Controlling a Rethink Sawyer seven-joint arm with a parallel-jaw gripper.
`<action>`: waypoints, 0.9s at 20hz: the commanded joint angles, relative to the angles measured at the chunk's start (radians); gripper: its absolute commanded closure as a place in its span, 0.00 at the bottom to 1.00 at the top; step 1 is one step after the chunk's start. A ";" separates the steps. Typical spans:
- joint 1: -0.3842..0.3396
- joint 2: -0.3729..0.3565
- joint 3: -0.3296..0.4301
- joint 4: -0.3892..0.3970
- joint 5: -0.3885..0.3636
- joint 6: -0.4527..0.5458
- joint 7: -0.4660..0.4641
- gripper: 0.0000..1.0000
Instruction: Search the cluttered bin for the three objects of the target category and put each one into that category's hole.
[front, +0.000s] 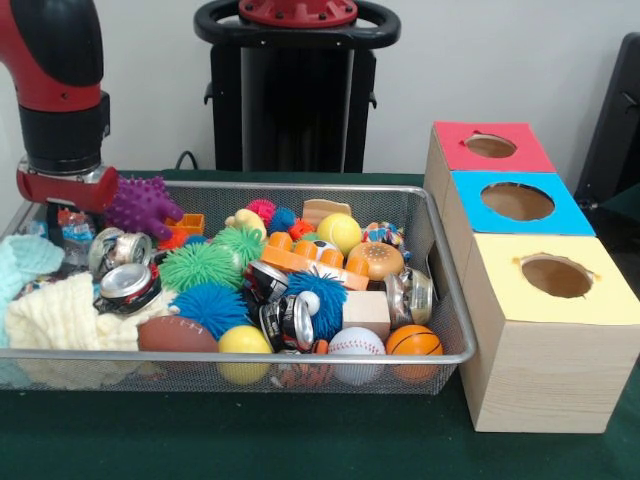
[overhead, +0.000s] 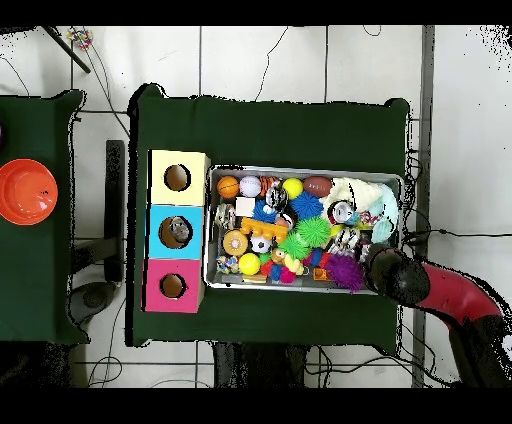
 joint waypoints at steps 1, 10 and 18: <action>-0.023 0.087 -0.053 0.092 -0.075 0.006 0.024 0.00; -0.019 0.093 -0.060 0.093 -0.061 -0.010 0.023 1.00; -0.002 0.080 -0.075 0.102 -0.057 -0.022 0.049 1.00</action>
